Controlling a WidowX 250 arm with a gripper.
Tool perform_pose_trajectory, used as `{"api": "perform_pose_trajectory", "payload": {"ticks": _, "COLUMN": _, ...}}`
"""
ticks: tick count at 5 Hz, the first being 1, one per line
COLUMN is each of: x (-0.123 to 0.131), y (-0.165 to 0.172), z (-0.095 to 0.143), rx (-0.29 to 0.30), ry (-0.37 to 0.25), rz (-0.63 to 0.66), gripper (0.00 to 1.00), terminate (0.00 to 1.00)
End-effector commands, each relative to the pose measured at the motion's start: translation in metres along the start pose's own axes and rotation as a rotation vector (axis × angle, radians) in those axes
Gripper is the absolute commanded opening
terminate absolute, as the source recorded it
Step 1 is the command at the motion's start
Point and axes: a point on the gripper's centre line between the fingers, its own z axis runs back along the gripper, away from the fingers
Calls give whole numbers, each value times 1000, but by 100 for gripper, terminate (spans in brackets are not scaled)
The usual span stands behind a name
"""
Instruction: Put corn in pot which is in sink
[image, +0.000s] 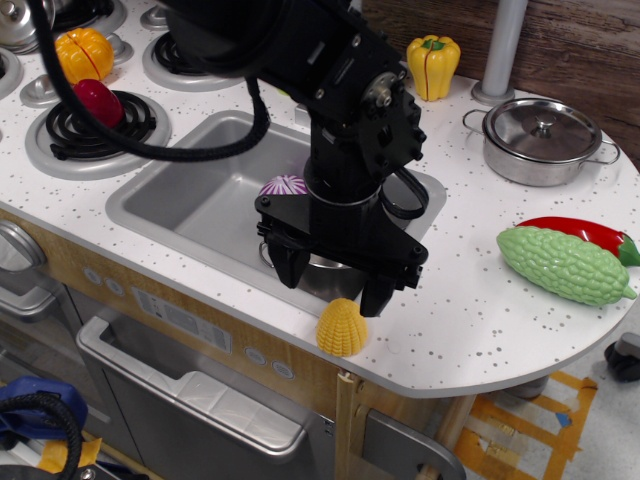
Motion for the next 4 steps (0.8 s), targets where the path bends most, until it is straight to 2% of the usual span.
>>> {"api": "perform_pose_trajectory", "payload": {"ticks": 1, "x": 0, "y": 0, "z": 0, "rx": 0, "ry": 0, "rz": 0, "gripper": 100, "terminate": 0}}
{"api": "perform_pose_trajectory", "payload": {"ticks": 4, "x": -1, "y": -1, "z": -38, "rx": -76, "ry": -81, "rz": 10, "gripper": 100, "terminate": 0}}
